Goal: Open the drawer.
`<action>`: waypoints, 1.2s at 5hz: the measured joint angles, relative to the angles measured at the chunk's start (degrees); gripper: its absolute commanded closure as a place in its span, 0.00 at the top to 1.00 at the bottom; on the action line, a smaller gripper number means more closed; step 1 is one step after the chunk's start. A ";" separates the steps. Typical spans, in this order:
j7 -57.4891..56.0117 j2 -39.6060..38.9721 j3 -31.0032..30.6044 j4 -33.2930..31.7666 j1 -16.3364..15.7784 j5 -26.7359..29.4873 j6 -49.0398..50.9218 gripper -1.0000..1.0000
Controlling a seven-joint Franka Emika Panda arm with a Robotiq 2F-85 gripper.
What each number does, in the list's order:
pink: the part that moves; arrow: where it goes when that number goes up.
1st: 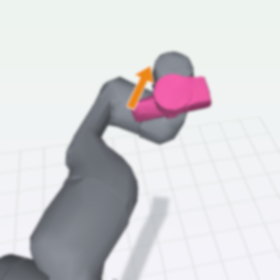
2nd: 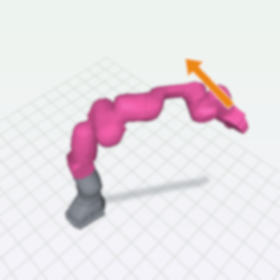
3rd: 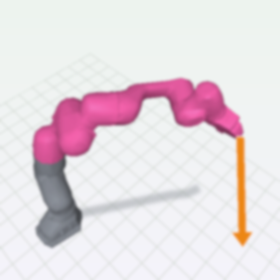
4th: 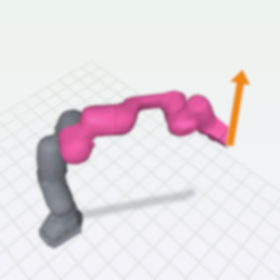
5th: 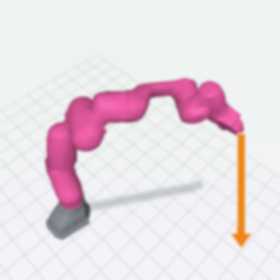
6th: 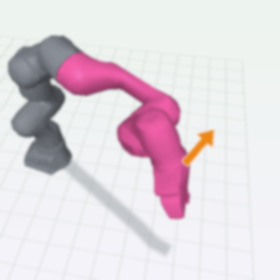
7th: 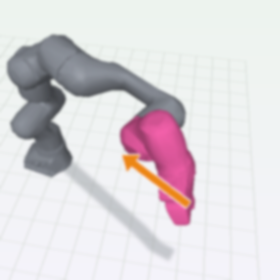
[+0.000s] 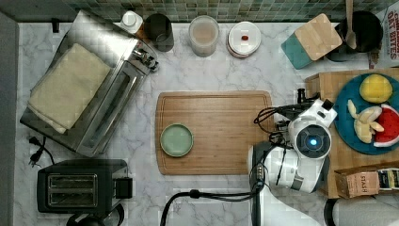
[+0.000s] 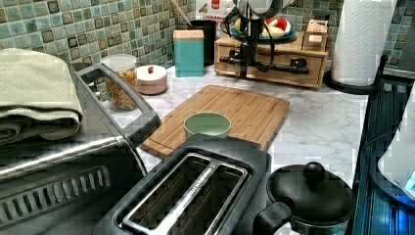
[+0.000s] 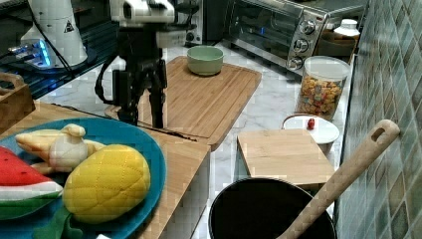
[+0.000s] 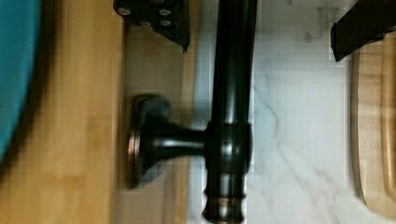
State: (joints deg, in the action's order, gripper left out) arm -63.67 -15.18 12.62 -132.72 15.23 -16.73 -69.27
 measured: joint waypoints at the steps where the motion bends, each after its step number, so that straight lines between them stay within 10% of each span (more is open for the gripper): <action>1: 2.69 -2.73 0.31 -0.11 -0.03 -1.79 1.57 1.00; 3: 3.36 -2.50 0.24 -0.34 0.08 -1.83 3.58 1.00; 6: -5.04 0.43 -3.55 -2.80 4.15 14.72 -2.13 1.00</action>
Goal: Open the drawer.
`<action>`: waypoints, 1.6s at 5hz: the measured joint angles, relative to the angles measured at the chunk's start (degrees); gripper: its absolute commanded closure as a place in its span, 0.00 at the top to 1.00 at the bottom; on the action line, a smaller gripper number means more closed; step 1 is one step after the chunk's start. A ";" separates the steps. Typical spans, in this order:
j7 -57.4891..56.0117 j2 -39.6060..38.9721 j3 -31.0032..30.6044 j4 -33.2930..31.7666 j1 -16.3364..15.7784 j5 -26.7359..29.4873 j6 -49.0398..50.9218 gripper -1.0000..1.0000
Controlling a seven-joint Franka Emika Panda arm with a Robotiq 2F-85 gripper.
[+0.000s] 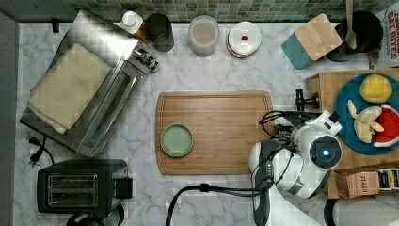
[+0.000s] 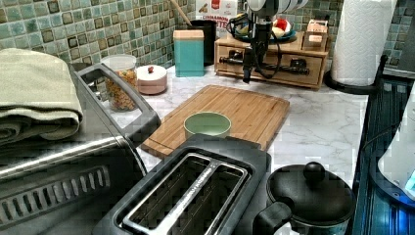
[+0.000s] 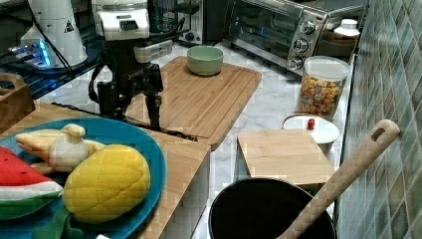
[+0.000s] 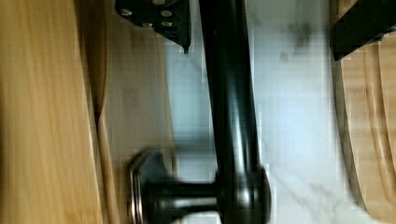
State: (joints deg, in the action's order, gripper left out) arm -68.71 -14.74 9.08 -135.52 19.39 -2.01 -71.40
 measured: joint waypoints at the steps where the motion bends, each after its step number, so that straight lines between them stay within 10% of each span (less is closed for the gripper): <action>1: 5.88 0.00 0.36 -0.45 -3.05 -1.04 -1.01 1.00; 8: 13.54 8.27 -8.75 -7.95 -14.38 -1.59 9.06 1.00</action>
